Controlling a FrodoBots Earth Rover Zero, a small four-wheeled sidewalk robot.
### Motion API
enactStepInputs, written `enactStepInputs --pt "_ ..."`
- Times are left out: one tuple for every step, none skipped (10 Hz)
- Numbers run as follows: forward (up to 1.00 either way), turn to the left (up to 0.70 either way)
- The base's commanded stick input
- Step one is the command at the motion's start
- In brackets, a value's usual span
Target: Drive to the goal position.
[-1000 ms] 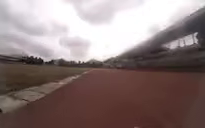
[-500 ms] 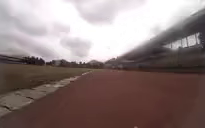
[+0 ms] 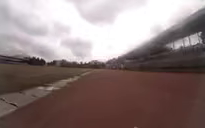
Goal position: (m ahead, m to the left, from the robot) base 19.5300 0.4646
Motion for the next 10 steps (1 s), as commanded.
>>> enactStepInputs --pt "1.00 0.00" --pt "1.00 0.00" --pt "1.00 0.00" --pt "1.00 0.00" --pt "1.00 0.00" --pt "1.00 0.00" --pt "1.00 0.00" --pt "1.00 0.00" --pt "1.00 0.00" --pt "1.00 0.00"
